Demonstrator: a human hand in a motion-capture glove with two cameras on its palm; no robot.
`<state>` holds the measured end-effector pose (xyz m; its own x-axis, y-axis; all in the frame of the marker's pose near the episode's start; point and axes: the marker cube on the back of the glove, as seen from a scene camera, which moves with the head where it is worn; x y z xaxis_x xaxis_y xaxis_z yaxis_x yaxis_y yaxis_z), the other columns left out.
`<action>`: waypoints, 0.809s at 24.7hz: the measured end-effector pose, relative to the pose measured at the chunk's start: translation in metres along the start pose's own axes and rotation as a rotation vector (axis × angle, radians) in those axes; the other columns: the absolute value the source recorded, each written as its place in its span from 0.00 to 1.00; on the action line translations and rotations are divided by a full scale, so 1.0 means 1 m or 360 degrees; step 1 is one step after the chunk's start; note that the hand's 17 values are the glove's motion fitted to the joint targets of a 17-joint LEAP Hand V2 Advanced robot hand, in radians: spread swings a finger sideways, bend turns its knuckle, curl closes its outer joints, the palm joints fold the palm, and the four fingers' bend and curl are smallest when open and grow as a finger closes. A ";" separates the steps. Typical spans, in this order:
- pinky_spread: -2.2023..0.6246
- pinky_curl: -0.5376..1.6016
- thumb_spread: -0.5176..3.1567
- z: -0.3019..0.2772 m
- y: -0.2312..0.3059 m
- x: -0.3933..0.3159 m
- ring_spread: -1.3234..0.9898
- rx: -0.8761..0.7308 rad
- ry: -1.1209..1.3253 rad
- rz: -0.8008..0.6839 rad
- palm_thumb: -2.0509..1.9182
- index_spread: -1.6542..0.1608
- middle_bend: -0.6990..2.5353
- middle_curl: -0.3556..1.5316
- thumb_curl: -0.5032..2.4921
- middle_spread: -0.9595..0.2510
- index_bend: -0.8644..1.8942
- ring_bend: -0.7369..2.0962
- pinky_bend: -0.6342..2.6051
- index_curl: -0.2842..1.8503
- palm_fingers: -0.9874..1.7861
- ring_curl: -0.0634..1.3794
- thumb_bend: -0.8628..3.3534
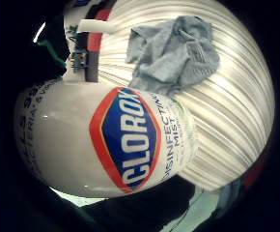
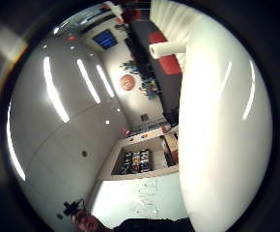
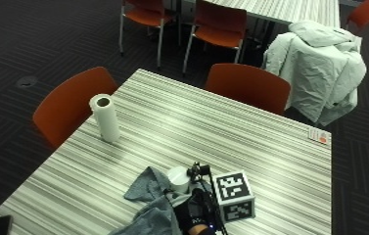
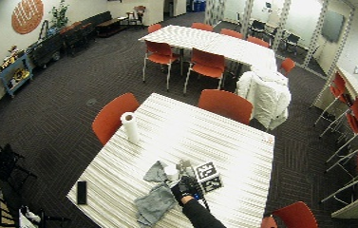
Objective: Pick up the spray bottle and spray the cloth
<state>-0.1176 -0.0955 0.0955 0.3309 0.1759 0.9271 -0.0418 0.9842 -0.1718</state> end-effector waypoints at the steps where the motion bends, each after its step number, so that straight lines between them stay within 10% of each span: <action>1: 0.80 0.40 0.24 -0.001 0.004 -0.002 0.55 0.0041 -0.0052 -0.0075 0.82 0.83 0.34 0.50 0.43 0.79 0.39 0.40 0.24 0.42 0.69 0.41 0.20; 7: 0.80 0.40 0.25 -0.007 0.024 -0.011 0.55 0.0295 -0.0212 -0.0420 0.82 0.83 0.34 0.50 0.43 0.79 0.39 0.39 0.24 0.42 0.69 0.41 0.20; 20: 0.80 0.40 0.25 -0.007 0.028 -0.013 0.54 0.0506 -0.0265 -0.0358 0.82 0.83 0.33 0.50 0.43 0.79 0.39 0.39 0.24 0.43 0.68 0.41 0.20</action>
<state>-0.1165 -0.0700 0.0761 0.2089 -0.0693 0.9755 -0.2830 0.9505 0.1281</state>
